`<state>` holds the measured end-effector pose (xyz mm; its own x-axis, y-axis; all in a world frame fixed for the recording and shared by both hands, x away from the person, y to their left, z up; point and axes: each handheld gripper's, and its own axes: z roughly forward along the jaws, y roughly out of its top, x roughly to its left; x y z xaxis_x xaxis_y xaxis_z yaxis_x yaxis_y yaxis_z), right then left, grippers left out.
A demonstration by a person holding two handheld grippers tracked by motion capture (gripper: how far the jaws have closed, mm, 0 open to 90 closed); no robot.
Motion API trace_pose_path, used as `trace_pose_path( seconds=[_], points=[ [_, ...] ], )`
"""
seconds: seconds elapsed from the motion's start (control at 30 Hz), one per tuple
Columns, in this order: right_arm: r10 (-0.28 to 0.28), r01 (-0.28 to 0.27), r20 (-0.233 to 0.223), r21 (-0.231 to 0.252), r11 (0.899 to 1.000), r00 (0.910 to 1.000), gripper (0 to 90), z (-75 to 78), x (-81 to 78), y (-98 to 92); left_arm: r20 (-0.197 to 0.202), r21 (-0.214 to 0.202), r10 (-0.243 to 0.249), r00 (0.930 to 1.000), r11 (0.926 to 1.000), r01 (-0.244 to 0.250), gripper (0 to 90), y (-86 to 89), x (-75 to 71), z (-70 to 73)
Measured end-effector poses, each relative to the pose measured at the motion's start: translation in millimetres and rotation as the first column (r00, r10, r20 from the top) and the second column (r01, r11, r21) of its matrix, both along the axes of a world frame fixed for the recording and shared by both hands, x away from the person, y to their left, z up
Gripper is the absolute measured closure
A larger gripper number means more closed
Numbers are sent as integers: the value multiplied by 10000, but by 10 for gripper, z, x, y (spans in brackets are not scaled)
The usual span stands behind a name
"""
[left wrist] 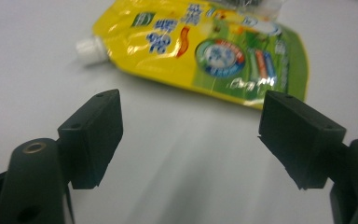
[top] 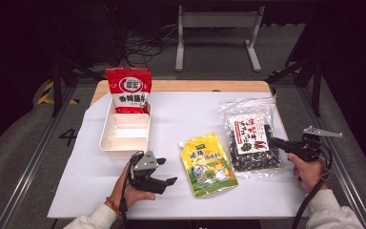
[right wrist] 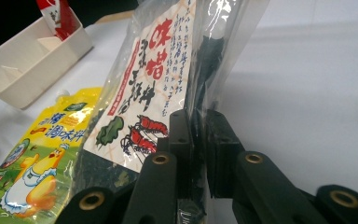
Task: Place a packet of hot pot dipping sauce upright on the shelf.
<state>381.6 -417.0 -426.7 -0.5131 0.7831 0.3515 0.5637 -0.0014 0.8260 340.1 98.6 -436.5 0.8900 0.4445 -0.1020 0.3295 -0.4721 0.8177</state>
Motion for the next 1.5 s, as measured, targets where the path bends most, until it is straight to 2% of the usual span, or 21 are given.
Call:
trace_pose_path(
  seconds=[0.1,0.3,0.37,0.47,0.53,0.6,0.7,0.73,0.8,0.87,0.9,0.97,1.03,1.1,1.2,1.27,1.33,1.4,1.43,1.47,1.5],
  points=[
    [13,-15,454,39,10000,9990,821,54,-61,-32,137,-45,-119,9998,9999,120,215,-164,83,61],
    [131,-138,1336,44,9999,9910,831,156,-162,-40,-38,-305,-493,9988,9983,492,207,-548,286,113],
    [228,-243,1472,82,9997,9888,832,177,-173,-39,-307,-448,-773,9965,9961,758,203,-730,411,125],
    [283,-294,1762,40,9996,9840,835,209,-203,-17,-466,-268,-902,9948,9957,890,191,-964,596,96],
    [335,-354,1965,59,9994,9799,836,238,-219,1,-567,-267,-800,9952,9965,786,170,-1087,718,56],
    [407,-435,2131,81,9990,9762,837,260,-231,17,-1094,-693,-889,9900,9942,816,163,-1183,845,16],
    [480,-507,2240,61,9987,9734,838,272,-237,34,-1131,-535,-766,9906,9960,709,154,-1295,949,-9],
    [499,-525,2315,51,9986,9716,838,273,-239,37,-1318,-674,-846,9877,9948,762,154,-1364,1018,-20],
    [581,-641,2475,159,9978,9671,837,270,-239,34,-1410,-537,-763,9871,9961,693,145,-1489,1107,-14],
    [620,-694,2594,196,9974,9638,838,268,-243,35,-1922,-905,-856,9776,9935,692,138,-1582,1196,-15],
    [669,-762,2689,245,9968,9608,838,268,-249,36,-1893,-973,-789,9787,9934,613,133,-1608,1216,-11],
    [729,-852,2825,315,9959,9565,838,266,-257,35,-2186,-1407,-986,9708,9877,686,135,-1668,1268,2],
    [852,-995,2944,339,9945,9519,839,269,-262,42,-2167,-1634,-1036,9707,9842,686,130,-1705,1287,17],
    [923,-1093,2989,408,9932,9498,838,272,-262,46,-2298,-1976,-1254,9651,9770,799,137,-1743,1294,27],
    [1011,-1212,3095,462,9916,9455,837,274,-262,62,-2203,-2319,-1441,9647,9684,917,157,-1772,1263,65],
    [1013,-1242,3147,533,9908,9438,836,281,-262,60,-2056,-2585,-1414,9684,9622,856,196,-1749,1248,88],
    [1040,-1269,3152,530,9905,9433,834,286,-260,63,-1974,-3019,-1500,9688,9495,855,271,-1719,1229,129],
    [1075,-1274,3198,422,9909,9414,832,290,-261,83,-1779,-2994,-1546,9718,9493,962,316,-1716,1213,158],
    [1054,-1229,3275,331,9919,9389,830,306,-263,87,-1488,-3100,-1458,9781,9461,939,372,-1689,1186,211],
    [992,-1183,3329,376,9923,9377,827,315,-267,86,-1357,-3323,-1556,9785,9375,1030,412,-1659,1175,241],
    [973,-1187,3395,426,9920,9356,825,331,-271,80,-1166,-3629,-1689,9787,9246,1164,488,-1630,1163,270]
  ],
)
